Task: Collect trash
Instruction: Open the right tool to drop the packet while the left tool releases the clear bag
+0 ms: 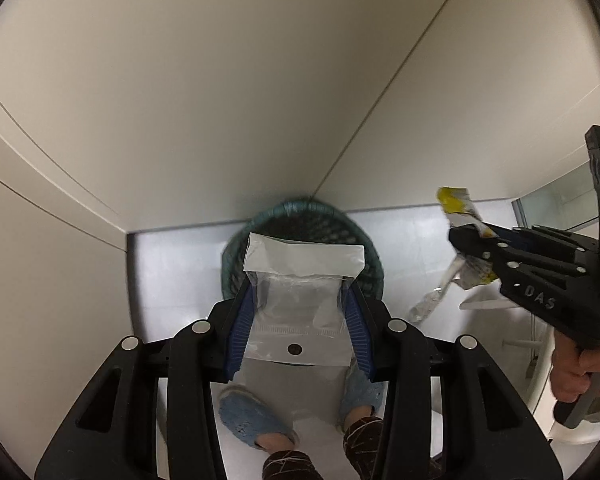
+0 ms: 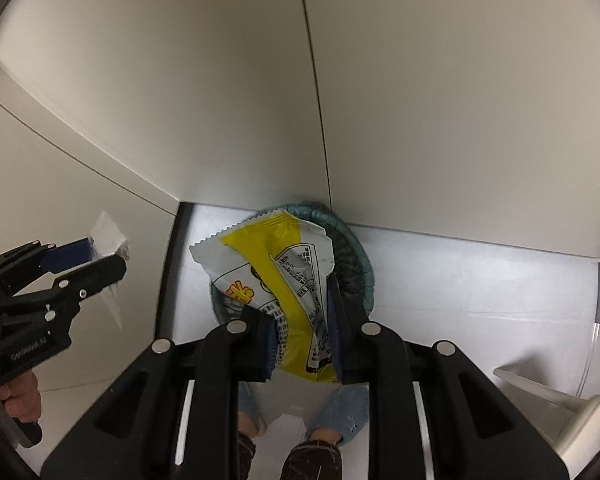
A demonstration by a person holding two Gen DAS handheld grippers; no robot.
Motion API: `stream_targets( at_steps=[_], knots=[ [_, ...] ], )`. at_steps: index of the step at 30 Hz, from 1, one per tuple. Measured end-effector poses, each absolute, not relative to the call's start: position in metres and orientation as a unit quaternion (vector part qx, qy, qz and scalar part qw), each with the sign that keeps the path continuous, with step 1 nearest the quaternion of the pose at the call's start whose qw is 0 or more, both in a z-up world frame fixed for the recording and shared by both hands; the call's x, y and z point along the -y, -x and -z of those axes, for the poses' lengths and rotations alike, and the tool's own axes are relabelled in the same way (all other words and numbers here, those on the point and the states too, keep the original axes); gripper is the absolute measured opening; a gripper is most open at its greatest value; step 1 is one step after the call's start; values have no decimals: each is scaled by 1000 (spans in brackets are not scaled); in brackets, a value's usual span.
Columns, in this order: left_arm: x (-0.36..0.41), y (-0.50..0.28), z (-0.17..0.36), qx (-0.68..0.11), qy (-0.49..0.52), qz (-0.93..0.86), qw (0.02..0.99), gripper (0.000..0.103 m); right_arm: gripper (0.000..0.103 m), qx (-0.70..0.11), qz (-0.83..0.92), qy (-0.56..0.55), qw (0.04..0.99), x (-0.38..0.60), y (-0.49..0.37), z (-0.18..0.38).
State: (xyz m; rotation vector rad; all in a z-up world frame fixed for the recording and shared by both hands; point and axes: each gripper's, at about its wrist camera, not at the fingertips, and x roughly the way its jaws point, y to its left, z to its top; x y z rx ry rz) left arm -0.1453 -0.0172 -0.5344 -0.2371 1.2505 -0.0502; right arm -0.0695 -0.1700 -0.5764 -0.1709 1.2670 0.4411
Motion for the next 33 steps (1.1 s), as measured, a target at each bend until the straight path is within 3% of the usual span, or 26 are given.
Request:
stream_targets(
  at_steps=[9, 17, 23, 25, 28, 33],
  knots=[
    [0, 154, 621, -607, 115, 2, 787, 42, 19, -581, -219, 92, 779, 142, 65, 672],
    [-11, 162, 666, -620, 119, -11, 776, 42, 25, -582, -227, 111, 773, 138, 62, 718],
    [-11, 154, 676, -623, 118, -12, 773, 42, 43, -587, -230, 114, 768, 143, 66, 720],
    [-10, 151, 677, -623, 118, -12, 773, 42, 55, -586, -234, 113, 767, 146, 66, 716],
    [-8, 146, 678, -621, 118, -12, 775, 42, 66, -583, -243, 111, 768, 148, 67, 710],
    [-4, 140, 678, -621, 120, -11, 774, 42, 81, -575, -246, 107, 773, 152, 66, 702]
  ],
)
